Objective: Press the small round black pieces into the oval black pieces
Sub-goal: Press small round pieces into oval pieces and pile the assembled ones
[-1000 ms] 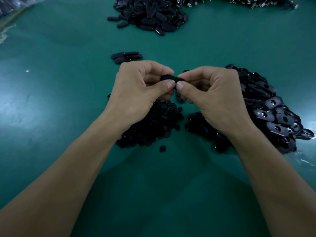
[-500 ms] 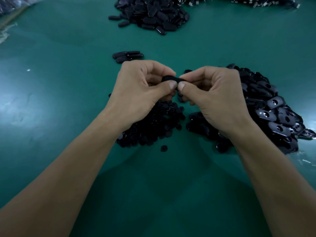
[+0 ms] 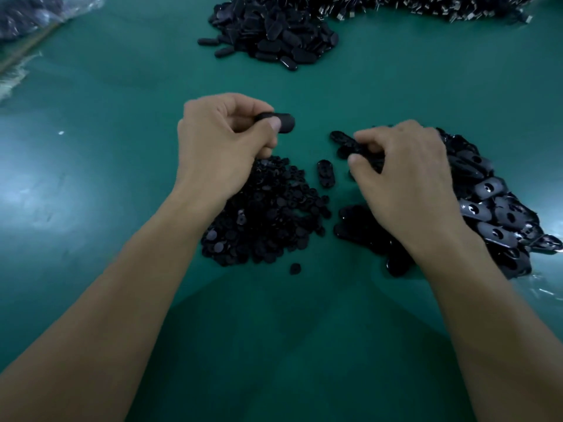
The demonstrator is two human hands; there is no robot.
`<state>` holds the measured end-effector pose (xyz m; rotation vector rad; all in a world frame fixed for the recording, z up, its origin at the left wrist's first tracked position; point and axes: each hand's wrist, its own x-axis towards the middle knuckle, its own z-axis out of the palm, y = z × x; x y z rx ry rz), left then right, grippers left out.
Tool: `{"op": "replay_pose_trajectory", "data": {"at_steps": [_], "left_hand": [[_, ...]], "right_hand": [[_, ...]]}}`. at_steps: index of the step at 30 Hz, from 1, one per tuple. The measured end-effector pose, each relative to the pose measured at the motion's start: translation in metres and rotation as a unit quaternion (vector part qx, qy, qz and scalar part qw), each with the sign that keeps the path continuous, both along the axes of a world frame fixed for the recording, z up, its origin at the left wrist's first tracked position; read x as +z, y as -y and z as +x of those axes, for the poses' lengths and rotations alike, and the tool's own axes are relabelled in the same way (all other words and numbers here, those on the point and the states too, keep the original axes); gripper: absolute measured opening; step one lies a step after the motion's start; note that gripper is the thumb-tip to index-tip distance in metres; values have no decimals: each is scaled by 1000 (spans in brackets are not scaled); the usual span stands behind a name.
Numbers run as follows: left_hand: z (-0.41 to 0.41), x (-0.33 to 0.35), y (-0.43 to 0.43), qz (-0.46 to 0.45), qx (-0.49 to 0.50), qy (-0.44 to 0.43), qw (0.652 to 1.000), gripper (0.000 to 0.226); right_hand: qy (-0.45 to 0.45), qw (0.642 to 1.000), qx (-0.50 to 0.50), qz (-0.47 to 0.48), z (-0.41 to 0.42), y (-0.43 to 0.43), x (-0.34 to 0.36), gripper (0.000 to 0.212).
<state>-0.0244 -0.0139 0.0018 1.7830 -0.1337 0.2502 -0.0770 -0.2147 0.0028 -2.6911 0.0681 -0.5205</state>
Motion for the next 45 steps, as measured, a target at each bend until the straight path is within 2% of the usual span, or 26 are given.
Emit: {"op": "replay_pose_trajectory", "data": {"at_steps": [2, 6, 18, 28, 36, 39, 42, 45], "left_hand": [[10, 1, -5, 24, 38, -1, 999, 12], [24, -3, -3, 98, 84, 2, 992, 20], [57, -12, -5, 215, 107, -80, 967, 12], [60, -19, -3, 273, 143, -78, 948, 18], [60, -12, -6, 286, 150, -80, 943, 23], [52, -5, -2, 272, 134, -62, 951, 4], [38, -1, 7, 253, 85, -24, 963, 13], [23, 0, 15, 243, 36, 8, 969, 10]], "right_hand": [[-60, 995, -52, -66, 0, 4, 1, 41], [-143, 984, -67, -88, -2, 6, 2, 40], [-91, 992, -63, -61, -4, 4, 5, 14], [-119, 990, -70, -29, -6, -1, 8, 23], [-102, 993, -41, 39, -10, 2, 17, 13], [-76, 995, -41, 52, -10, 3, 16, 6], [-41, 997, -50, 42, -10, 3, 16, 7], [-38, 997, -47, 37, -11, 1, 17, 3]]}}
